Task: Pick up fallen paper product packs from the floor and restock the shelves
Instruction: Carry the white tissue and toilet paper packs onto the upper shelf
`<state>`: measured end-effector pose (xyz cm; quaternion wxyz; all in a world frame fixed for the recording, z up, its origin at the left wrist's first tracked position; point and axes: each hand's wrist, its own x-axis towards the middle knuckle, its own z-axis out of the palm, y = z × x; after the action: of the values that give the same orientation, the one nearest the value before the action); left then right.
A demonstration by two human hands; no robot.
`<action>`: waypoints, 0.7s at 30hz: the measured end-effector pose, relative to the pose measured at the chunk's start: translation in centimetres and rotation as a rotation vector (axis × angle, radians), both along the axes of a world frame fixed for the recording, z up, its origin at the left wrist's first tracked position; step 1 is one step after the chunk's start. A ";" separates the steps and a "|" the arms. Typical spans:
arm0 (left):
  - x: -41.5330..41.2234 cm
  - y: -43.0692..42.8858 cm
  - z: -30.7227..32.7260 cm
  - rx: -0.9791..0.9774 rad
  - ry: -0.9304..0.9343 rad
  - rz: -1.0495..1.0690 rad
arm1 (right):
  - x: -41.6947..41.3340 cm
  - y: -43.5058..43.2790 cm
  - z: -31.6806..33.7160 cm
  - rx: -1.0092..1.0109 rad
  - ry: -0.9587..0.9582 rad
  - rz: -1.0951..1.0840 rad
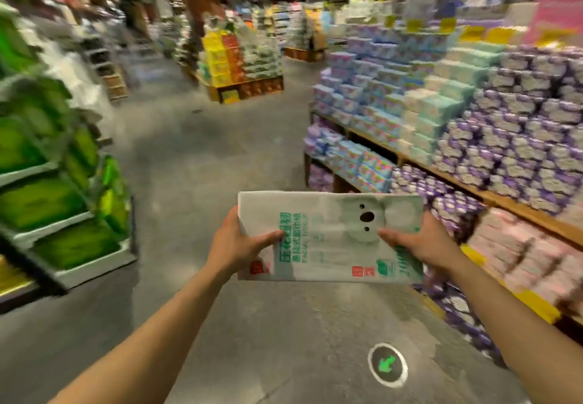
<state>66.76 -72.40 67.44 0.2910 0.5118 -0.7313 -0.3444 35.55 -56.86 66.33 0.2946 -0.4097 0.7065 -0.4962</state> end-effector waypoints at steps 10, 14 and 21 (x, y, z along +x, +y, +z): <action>22.4 -14.5 -2.0 0.022 0.060 0.533 | 17.7 -31.2 -0.2 -0.048 0.088 0.536; 29.5 -19.6 -1.7 -0.008 0.105 0.767 | 26.0 -44.2 1.2 -0.067 0.076 0.745; 41.9 -25.4 -0.5 0.008 0.174 1.040 | 42.9 -59.9 2.8 -0.084 0.103 1.044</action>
<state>108.63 -97.76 66.93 0.4812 0.7778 -0.3523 -0.1984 78.45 -116.71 69.08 0.4506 -0.7425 0.4014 -0.2906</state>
